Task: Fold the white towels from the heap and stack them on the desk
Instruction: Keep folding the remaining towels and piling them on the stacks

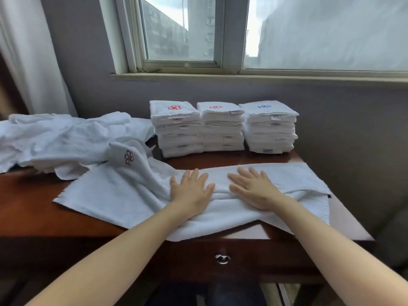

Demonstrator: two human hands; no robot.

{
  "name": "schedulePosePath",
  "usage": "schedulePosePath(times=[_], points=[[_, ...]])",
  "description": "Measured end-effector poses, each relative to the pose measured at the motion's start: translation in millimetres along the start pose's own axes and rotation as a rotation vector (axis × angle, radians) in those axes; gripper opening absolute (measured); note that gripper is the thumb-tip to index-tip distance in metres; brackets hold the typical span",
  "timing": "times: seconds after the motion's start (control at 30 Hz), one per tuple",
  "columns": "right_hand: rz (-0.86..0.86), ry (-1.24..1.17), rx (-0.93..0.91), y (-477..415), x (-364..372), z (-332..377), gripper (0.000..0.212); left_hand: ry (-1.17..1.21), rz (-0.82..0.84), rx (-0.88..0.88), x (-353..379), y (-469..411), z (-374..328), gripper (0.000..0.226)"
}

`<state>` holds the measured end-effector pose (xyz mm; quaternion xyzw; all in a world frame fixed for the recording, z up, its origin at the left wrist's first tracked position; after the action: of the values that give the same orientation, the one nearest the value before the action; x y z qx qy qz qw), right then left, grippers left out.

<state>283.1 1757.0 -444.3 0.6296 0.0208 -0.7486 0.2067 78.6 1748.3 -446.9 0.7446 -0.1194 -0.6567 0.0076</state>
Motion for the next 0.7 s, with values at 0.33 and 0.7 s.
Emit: schedulePosePath(times=[0.33,0.7], points=[[0.049,0.037,-0.101,-7.6,-12.2,-24.2,0.083,0.07,0.101,-0.078,-0.3,8.3,-24.0,0.065],[-0.039,-0.121,0.008,-16.9,-33.3,5.7,0.053,0.075,-0.128,0.202,-45.9,11.1,51.8,0.035]])
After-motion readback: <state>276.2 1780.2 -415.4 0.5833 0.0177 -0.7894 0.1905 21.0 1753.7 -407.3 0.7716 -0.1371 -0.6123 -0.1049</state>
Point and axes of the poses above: each hand's wrist, its own y-axis away from the middle knuckle, its own x-axis out of the palm, z = x × y, the point moved 4 cm from there along -y, towards the middle knuckle, and after that the axes turned 12 degrees about z, right-handed, at the moved point
